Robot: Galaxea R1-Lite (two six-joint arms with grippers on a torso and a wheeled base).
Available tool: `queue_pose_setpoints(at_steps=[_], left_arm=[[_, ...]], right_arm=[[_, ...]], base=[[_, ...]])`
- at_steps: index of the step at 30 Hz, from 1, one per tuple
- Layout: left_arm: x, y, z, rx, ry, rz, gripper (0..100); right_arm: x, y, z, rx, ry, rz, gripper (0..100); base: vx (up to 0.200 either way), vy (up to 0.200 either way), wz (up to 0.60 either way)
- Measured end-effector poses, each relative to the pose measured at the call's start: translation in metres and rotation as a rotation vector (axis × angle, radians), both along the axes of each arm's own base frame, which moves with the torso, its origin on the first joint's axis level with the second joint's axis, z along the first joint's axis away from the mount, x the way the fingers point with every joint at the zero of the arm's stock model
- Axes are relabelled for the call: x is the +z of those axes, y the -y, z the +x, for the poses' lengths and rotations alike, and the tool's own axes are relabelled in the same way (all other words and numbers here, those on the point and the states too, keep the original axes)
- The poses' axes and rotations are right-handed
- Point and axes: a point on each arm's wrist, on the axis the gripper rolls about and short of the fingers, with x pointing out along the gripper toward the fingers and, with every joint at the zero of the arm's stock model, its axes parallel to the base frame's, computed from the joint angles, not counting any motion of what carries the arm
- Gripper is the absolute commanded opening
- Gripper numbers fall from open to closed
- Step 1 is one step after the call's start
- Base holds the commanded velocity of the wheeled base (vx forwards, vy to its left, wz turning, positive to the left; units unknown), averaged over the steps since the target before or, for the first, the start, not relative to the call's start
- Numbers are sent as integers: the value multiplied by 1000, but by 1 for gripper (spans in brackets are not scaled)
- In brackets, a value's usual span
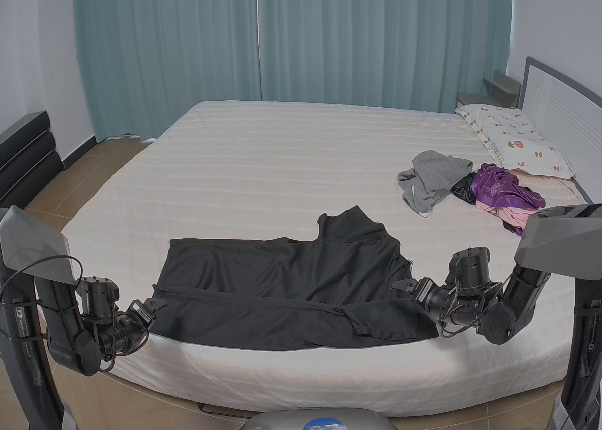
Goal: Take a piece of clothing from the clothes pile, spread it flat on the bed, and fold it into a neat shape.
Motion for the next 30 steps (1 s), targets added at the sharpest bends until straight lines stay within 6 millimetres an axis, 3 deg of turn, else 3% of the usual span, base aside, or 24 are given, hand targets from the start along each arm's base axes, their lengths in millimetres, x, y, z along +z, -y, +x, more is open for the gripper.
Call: queue_pose_setpoints(at_steps=[9,10,30], left_arm=[[0,0,0,0,-3,1,100],[0,0,-1,0,-3,1,100],[0,0,-1,-1,-3,3,100]], right_arm=[[-14,0,15,33,-7,8,100],[-15,-1,16,37,-6,2,0],[-21,23,23,-25,-13,-13,0]], base=[[0,0,0],[0,0,0],[0,0,0]])
